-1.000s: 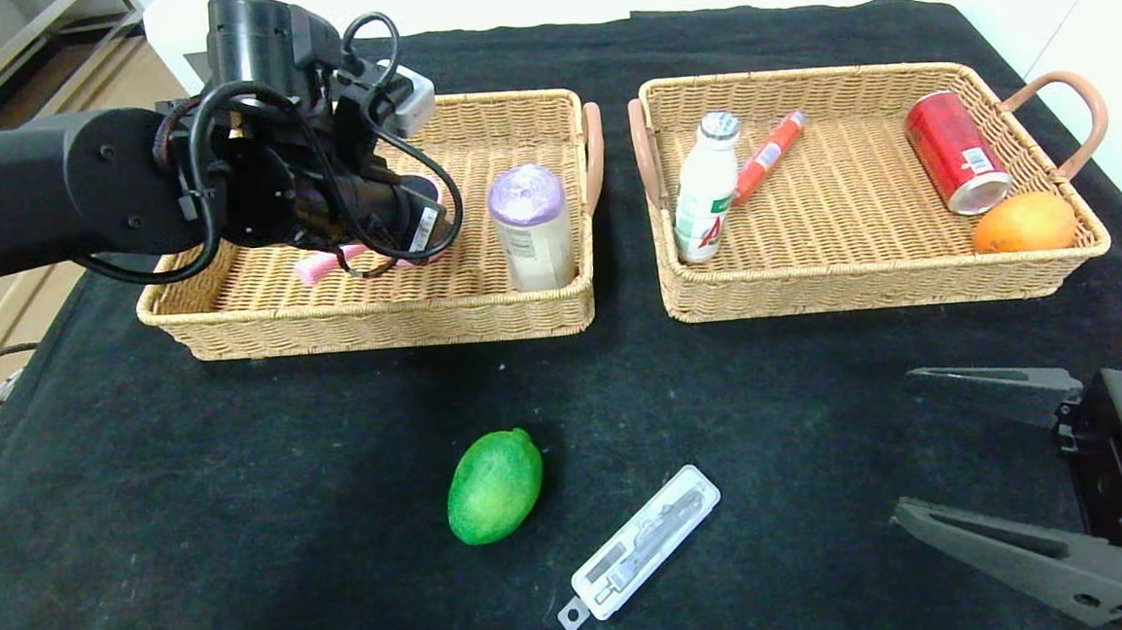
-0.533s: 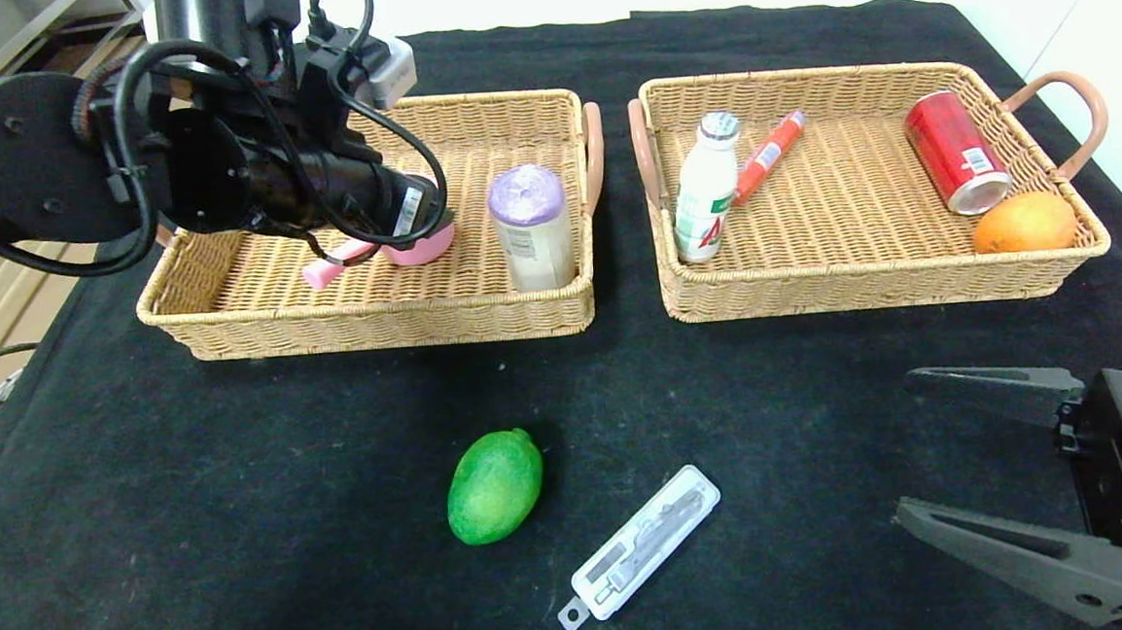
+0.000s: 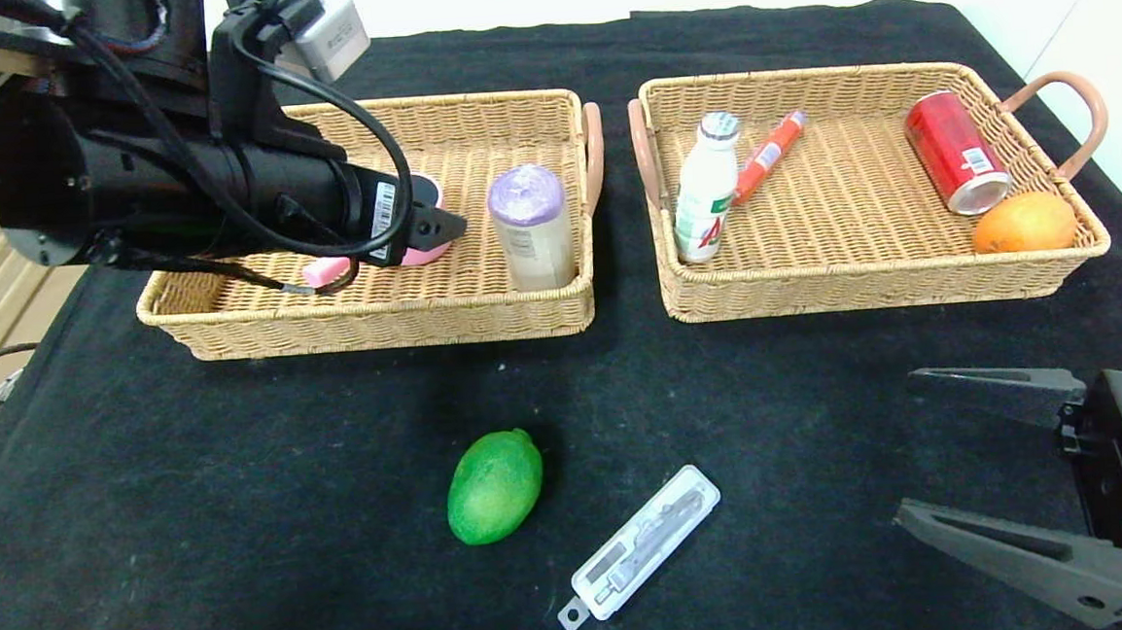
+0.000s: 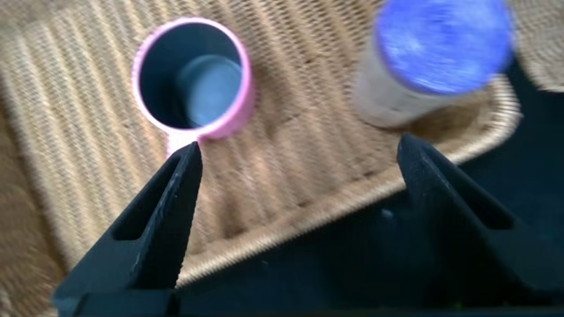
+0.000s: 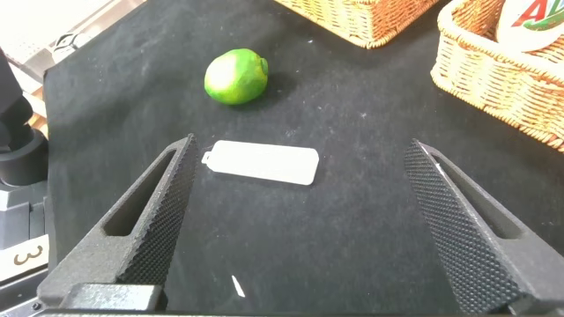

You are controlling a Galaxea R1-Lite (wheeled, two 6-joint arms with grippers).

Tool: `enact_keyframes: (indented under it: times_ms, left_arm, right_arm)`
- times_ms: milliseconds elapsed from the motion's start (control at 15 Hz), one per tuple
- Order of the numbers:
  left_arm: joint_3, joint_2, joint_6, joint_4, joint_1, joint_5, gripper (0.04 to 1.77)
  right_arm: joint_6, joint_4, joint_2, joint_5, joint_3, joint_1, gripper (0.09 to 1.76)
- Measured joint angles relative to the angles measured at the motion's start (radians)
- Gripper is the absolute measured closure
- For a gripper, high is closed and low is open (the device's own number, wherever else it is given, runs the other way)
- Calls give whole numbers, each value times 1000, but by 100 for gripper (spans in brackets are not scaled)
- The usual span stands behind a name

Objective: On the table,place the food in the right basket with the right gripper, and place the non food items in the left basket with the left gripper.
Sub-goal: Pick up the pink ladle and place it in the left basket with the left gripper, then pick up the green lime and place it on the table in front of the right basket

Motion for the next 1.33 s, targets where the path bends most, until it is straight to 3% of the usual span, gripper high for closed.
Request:
enact_keyframes:
  times_ms: [267, 533, 933, 1200, 1333]
  left_arm:
    - [65, -96, -184, 169, -73, -2, 15]
    - [79, -127, -294, 214, -138, -2, 13]
    - [151, -96, -370, 263, -248, 17, 11]
    - [196, -63, -387, 265, -263, 25, 11]
    - [227, -45, -400, 259, -265, 61, 11]
  right_arm:
    - [0, 4, -1, -1, 0, 0, 14]
    - [-1, 6, 1, 0, 1, -1, 14]
    - [-1, 9, 5, 0, 3, 0, 14]
    - [-1, 9, 6, 0, 3, 1, 14]
    - [-1, 9, 5, 0, 3, 1, 14]
